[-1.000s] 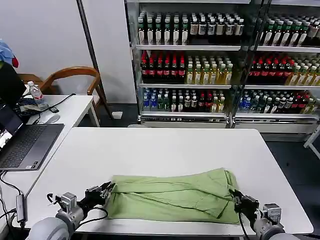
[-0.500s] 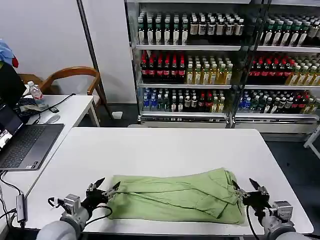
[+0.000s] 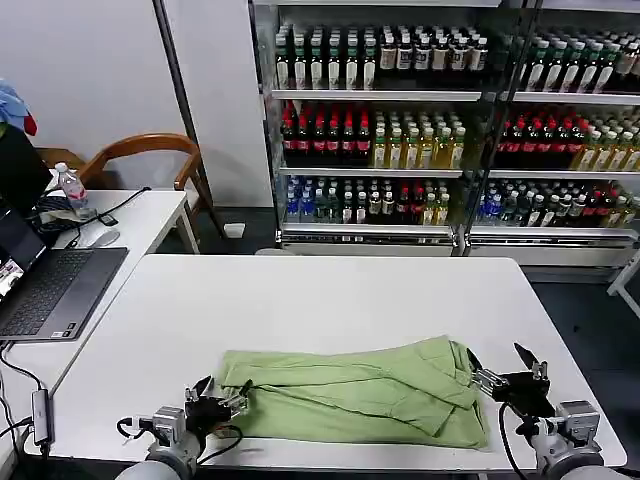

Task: Fold and organize the clothes.

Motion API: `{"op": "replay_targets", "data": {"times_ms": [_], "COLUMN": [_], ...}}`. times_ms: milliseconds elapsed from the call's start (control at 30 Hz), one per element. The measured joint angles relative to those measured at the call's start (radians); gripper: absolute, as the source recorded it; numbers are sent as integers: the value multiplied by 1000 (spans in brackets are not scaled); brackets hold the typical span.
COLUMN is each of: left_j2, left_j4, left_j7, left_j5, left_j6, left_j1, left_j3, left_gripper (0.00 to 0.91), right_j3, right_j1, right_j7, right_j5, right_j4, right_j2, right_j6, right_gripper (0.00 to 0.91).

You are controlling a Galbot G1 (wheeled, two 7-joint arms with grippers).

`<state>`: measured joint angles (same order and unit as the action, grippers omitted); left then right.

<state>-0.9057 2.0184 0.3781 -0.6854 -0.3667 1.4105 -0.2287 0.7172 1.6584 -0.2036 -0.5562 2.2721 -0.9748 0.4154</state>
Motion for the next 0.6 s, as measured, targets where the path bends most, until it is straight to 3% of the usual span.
{"op": "replay_targets", "data": {"times_ms": [600], "left_j2": [-24], "left_j4": [2], "left_j7": [48], "left_j5": [-2], "left_j6": [-6], "left_j1": [-14], "left_j3": [54], "left_gripper": [40], "right_j3": [-30], "right_j1": [-6], "right_j7": [1], "right_j5": [40], "right_j4": [-8], "right_j2": [-21], "right_j6": [-5], "right_gripper": [907]}}
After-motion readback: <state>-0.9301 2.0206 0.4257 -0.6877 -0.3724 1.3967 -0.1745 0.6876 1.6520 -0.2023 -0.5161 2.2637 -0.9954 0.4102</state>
